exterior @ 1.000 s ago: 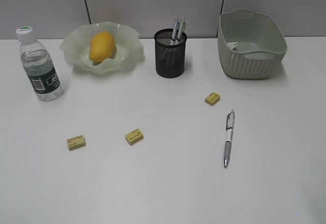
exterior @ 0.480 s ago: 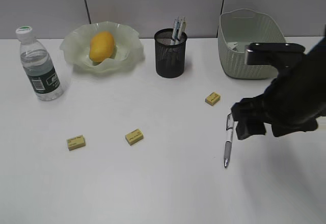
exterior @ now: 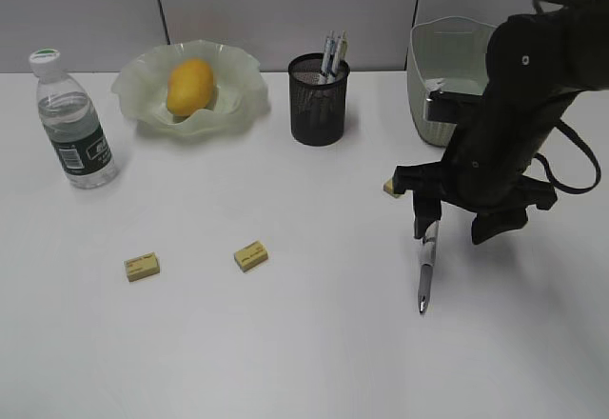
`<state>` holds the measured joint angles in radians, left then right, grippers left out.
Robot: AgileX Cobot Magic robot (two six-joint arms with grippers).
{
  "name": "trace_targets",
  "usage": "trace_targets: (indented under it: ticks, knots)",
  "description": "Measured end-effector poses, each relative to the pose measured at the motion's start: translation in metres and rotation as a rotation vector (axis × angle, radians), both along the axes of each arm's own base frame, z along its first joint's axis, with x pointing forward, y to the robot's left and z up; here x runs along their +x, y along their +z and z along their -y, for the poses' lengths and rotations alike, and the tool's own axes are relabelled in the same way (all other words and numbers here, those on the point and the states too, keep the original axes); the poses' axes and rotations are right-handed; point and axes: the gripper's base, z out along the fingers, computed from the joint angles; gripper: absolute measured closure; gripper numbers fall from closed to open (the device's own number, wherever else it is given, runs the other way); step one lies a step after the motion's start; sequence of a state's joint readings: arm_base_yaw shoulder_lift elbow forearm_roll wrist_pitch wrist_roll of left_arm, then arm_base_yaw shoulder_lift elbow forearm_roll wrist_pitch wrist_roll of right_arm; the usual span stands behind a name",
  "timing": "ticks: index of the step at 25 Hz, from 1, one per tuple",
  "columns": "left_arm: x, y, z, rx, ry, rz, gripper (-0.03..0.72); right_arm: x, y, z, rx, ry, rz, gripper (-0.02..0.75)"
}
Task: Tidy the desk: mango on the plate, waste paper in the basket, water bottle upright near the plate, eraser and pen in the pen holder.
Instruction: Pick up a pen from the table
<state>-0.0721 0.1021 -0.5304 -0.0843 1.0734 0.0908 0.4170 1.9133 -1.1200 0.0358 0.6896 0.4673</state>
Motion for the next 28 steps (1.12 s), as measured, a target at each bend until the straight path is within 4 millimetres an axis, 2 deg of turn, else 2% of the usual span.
trace_targets:
  ticks: [6,14,18,25,28]
  knots:
    - [0.0,0.0,0.0,0.0,0.0,0.0,0.261,0.008,-0.021,-0.002,-0.016,-0.025,-0.051,0.21]
    - [0.0,0.0,0.0,0.0,0.0,0.0,0.264,0.008,-0.039,-0.003,-0.027,-0.04,-0.09,0.314]
    - [0.0,0.0,0.0,0.0,0.0,0.0,0.267,0.011,-0.04,-0.005,-0.016,-0.047,-0.08,0.353]
    - [0.0,0.0,0.0,0.0,0.0,0.0,0.27,0.013,-0.041,-0.006,-0.006,-0.051,-0.058,0.544]
    - [0.0,0.0,0.0,0.0,0.0,0.0,0.27,0.014,-0.041,-0.006,-0.006,-0.051,-0.057,0.596]
